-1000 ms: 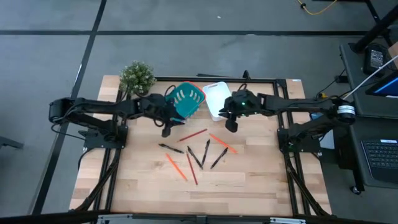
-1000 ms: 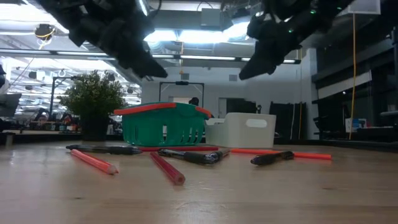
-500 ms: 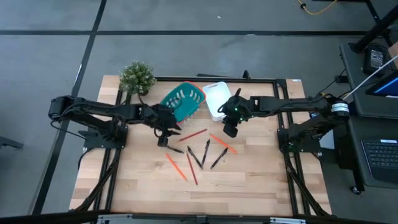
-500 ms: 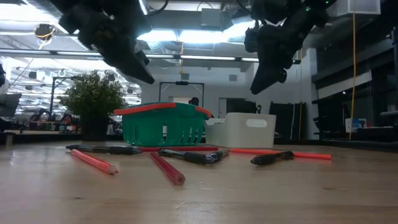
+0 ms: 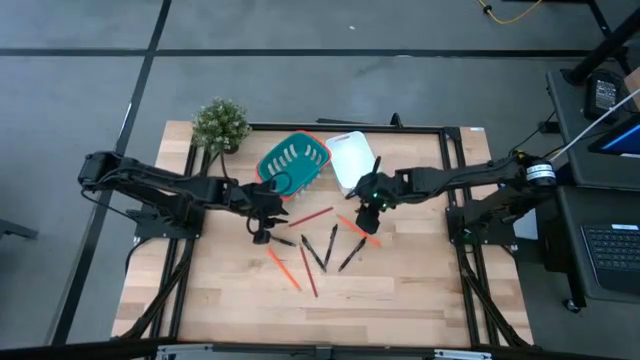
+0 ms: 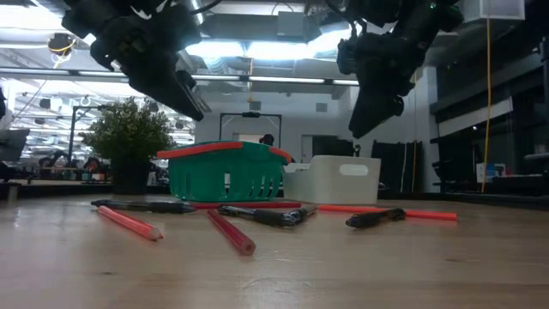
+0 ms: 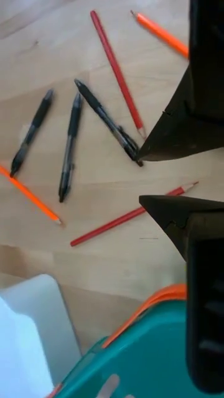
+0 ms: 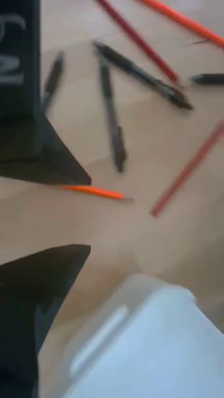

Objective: Sort pens & pencils
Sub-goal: Put the orange pencil into the green basket

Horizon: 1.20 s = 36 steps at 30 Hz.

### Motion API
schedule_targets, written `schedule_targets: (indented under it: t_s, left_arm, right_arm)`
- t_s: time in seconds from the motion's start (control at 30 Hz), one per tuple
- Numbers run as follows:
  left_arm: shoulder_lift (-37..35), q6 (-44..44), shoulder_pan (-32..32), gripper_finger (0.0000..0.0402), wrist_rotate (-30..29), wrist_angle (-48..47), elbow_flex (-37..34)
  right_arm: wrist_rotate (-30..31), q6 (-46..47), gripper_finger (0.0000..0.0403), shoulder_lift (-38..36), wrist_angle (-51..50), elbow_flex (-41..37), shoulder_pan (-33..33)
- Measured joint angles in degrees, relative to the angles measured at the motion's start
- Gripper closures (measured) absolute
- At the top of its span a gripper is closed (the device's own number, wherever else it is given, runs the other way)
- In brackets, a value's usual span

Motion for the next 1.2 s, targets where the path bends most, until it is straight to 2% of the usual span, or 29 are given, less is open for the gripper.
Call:
schedule_targets:
  t_s: [0.2,0.57,0.8,1.2]
  left_arm:
    - [0.0,-1.5,-2.1,0.0308,-1.9,1.9,-1.6]
    - [0.0,-1.9,-2.5,0.0308,-2.7,4.2,-1.6]
    - [0.0,-1.9,-2.5,0.0308,-2.7,4.7,-1.6]
    - [0.0,-1.9,-2.5,0.0308,-2.7,4.9,-1.6]
  right_arm:
    - [-0.8,3.2,0.0211,4.0,-0.6,0.0,3.3]
    - [-0.9,6.1,0.0239,10.1,-0.9,0.0,5.5]
    - [-0.9,8.1,0.0235,10.5,-4.4,0.0,5.5]
    - [-1.3,7.4,0.0233,10.8,-1.6,0.0,6.0]
